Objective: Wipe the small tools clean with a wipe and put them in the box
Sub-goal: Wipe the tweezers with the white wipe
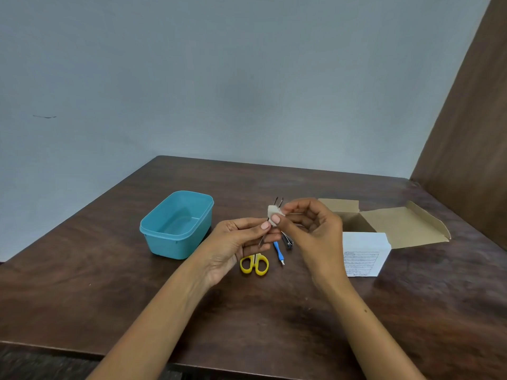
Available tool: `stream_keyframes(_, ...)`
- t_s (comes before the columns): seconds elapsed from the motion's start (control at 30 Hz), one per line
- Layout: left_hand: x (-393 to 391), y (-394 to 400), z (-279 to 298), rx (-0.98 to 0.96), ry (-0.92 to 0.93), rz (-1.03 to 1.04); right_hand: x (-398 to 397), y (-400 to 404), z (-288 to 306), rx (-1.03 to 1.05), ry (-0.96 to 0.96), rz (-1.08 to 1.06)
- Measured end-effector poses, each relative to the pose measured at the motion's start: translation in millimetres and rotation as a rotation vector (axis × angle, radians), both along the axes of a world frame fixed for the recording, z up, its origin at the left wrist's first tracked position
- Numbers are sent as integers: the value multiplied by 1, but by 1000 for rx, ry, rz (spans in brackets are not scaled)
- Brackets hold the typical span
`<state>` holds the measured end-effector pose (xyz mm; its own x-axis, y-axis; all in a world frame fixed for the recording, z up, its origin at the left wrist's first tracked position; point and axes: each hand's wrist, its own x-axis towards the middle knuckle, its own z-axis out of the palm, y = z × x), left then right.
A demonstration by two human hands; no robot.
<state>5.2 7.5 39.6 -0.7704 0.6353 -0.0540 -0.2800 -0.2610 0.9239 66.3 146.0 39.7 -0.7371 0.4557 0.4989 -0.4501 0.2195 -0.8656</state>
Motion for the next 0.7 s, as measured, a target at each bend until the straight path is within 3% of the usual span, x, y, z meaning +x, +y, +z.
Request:
stream_keyframes(0.17,3,0,2,-32,14,-37,-2,6,3,-86,35,-53)
stream_keyframes(0.4,1,-3,3,-44,28,-17,-2,5,2,-88,-88,74)
stream_keyframes(0.53,2,-4,5,-62,34,-42,-3,6,4,-195,-50,-13)
stream_keyframes(0.7,1,-4,4,-75,59,3,-3,4,4,-142,-133,43)
